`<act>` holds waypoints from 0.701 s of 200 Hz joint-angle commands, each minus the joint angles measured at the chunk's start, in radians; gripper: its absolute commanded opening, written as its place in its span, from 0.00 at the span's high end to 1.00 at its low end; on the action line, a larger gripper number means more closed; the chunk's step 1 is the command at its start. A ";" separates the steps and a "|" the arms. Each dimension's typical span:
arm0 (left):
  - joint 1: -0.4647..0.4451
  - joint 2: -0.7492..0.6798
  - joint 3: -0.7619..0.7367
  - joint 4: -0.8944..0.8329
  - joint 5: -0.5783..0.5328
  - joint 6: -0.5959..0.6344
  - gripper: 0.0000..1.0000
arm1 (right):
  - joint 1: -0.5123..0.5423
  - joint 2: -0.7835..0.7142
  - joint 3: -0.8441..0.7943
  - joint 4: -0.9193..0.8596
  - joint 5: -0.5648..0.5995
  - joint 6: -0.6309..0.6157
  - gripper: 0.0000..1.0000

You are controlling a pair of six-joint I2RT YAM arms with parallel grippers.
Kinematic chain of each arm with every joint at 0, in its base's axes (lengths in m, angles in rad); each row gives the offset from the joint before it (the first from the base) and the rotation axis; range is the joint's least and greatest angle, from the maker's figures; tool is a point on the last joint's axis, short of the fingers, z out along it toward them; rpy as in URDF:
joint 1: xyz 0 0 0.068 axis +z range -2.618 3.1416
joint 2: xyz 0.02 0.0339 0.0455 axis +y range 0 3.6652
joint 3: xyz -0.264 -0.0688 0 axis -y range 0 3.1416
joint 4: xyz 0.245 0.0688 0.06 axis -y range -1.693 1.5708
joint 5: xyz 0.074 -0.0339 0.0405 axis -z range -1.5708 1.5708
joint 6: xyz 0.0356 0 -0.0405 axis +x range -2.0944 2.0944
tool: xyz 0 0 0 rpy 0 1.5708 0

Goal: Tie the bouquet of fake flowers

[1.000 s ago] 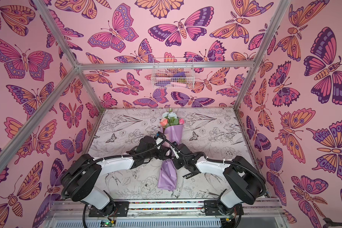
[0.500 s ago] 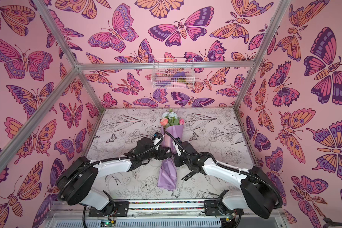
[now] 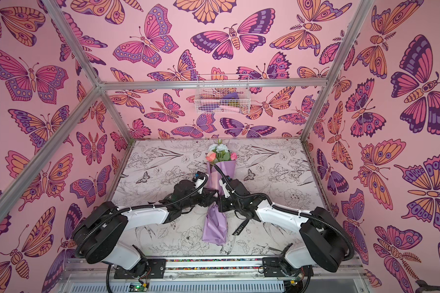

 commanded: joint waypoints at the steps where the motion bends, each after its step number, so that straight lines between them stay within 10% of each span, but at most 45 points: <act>1: 0.000 -0.016 -0.016 0.055 -0.008 -0.012 1.00 | 0.005 0.041 0.046 0.036 -0.012 0.066 1.00; 140: -0.018 -0.052 -0.037 0.051 0.035 -0.029 1.00 | -0.032 0.177 0.066 0.162 0.093 0.225 1.00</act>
